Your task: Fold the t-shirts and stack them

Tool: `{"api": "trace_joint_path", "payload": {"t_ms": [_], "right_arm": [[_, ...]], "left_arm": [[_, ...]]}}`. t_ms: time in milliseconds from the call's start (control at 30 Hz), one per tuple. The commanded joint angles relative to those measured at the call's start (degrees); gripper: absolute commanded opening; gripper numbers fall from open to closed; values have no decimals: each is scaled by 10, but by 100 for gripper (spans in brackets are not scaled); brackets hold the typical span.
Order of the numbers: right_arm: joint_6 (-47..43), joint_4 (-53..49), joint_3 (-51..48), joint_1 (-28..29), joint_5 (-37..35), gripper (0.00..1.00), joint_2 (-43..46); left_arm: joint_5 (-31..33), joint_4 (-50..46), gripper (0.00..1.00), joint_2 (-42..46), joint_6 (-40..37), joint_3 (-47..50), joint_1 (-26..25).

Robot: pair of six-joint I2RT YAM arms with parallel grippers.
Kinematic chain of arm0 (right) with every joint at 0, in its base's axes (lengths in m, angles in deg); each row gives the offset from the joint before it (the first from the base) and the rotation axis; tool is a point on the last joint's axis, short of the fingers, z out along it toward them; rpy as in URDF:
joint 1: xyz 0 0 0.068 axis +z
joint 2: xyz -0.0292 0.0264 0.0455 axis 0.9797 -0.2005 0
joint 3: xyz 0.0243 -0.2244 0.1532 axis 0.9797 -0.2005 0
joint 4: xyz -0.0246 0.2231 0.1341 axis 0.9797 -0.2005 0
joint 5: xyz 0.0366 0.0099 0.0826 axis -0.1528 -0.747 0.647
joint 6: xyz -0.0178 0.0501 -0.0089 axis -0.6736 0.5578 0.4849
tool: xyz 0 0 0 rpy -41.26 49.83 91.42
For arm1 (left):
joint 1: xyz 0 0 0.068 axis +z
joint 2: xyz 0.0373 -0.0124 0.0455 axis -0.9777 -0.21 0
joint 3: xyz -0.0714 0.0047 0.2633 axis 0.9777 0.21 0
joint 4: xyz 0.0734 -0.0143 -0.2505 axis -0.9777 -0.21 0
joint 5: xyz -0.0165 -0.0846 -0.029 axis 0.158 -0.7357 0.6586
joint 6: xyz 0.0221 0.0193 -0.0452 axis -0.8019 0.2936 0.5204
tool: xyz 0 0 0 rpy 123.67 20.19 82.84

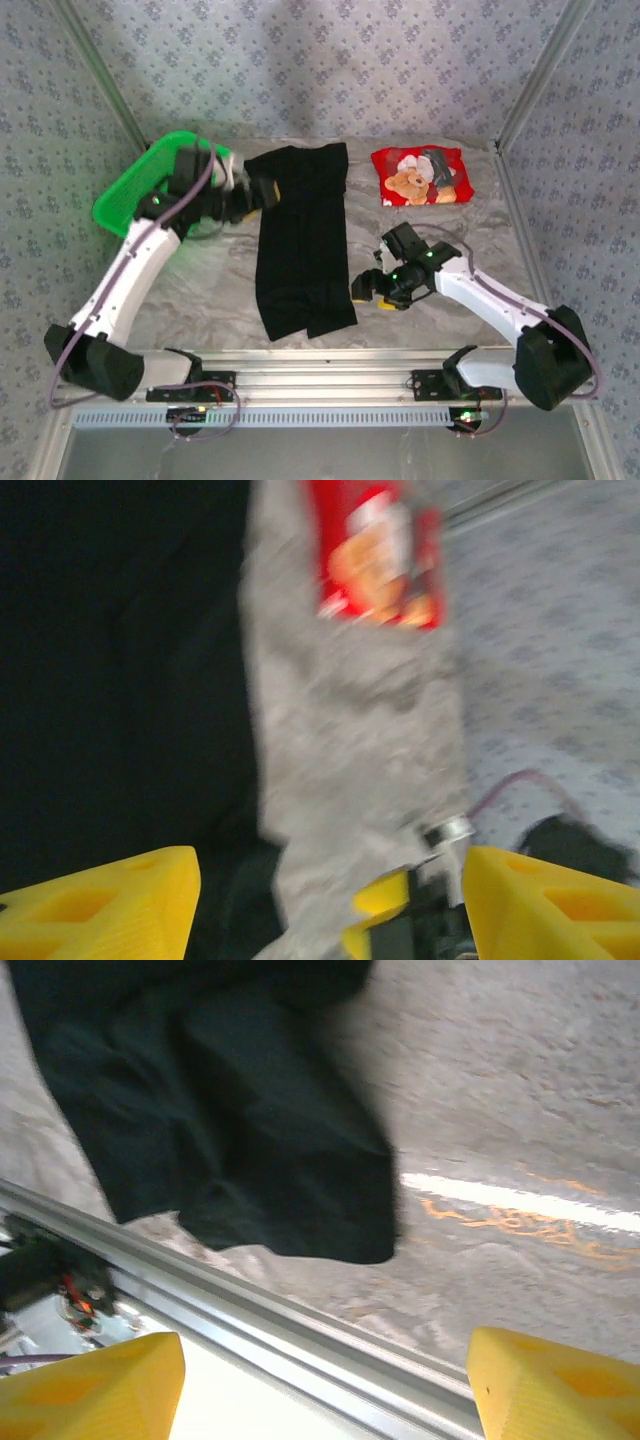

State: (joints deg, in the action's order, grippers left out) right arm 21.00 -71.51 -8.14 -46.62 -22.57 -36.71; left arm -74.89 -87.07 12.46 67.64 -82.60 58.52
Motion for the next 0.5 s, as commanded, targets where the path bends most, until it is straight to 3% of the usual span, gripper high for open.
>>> {"api": "trace_joint_path", "payload": {"t_ms": [0, 167, 467], "right_arm": [[-86, 88, -15, -11, 36, 75, -25], [-102, 161, -23, -6, 63, 71, -109], [-96, 221, -19, 21, 63, 68, -207]], "left_arm": [[9, 67, 67, 40, 66, 155, -17], [35, 100, 61, 172, 151, 338, -51], [57, 104, 59, 290, 242, 491, -101]]}}
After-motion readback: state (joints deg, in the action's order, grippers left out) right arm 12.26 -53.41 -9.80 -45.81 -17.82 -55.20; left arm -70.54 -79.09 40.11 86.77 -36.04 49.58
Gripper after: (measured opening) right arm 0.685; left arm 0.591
